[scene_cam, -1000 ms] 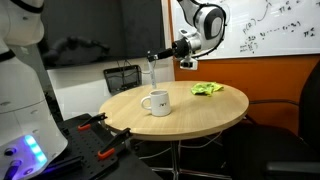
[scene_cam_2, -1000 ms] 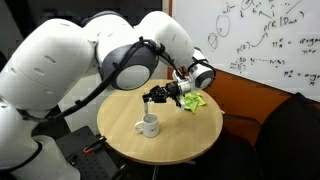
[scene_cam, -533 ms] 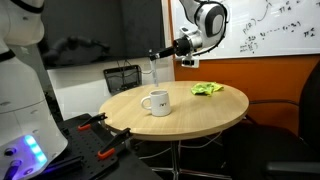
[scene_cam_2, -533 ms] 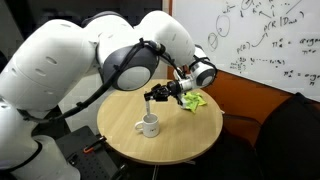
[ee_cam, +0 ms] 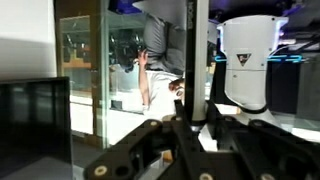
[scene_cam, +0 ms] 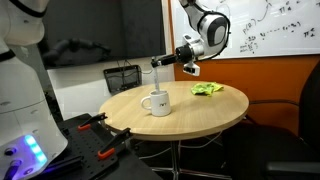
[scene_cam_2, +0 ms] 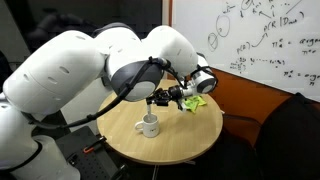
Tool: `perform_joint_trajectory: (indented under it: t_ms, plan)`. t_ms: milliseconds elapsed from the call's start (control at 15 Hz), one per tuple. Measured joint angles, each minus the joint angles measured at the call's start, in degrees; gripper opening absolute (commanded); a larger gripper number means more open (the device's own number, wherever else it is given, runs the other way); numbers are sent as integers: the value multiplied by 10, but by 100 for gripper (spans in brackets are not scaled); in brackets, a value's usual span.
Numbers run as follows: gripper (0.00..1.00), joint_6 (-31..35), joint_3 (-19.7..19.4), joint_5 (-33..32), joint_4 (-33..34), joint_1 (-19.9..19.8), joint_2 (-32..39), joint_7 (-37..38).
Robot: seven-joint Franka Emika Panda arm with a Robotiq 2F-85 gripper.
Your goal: Place the marker in the mug
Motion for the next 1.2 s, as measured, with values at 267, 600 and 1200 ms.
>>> perform_joint_trajectory:
  t_ms: [267, 600, 1200]
  plan:
    - [7, 38, 0, 0, 17, 0, 25, 0]
    - [7, 61, -3, -1, 33, 3, 52, 2]
    - [59, 62, -115, 46, 78, 90, 63, -1]
